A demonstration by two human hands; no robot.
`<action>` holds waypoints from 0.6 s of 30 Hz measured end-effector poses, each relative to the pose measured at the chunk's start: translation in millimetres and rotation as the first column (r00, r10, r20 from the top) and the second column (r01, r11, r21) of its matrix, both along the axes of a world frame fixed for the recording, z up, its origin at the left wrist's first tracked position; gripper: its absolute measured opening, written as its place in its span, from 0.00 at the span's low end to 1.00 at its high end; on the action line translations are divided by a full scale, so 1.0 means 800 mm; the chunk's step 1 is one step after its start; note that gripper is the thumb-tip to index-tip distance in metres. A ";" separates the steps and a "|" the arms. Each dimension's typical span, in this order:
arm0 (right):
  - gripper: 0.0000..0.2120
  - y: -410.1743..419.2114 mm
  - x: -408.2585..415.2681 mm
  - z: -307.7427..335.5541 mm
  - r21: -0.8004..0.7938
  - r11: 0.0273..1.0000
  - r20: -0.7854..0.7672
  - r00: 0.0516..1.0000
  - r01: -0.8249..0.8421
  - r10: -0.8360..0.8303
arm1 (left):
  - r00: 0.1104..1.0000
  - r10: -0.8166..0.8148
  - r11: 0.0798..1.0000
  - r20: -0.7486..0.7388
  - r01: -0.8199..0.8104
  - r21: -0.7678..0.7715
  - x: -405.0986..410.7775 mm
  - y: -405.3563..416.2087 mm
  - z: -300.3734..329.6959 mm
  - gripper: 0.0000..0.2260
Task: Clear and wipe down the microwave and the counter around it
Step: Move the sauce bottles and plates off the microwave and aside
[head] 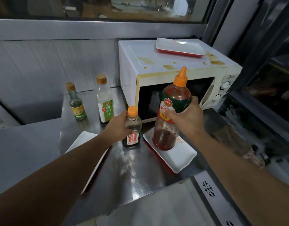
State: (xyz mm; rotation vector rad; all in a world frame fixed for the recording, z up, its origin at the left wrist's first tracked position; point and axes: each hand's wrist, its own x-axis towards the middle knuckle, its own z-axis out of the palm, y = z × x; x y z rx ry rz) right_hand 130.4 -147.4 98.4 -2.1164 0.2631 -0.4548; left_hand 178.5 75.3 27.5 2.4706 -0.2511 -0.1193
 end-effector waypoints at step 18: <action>0.32 0.031 -0.059 0.039 0.025 0.993 0.017 0.994 -0.111 0.111 | 0.991 0.133 0.991 0.021 -0.132 -0.014 -0.103 0.041 0.082 0.29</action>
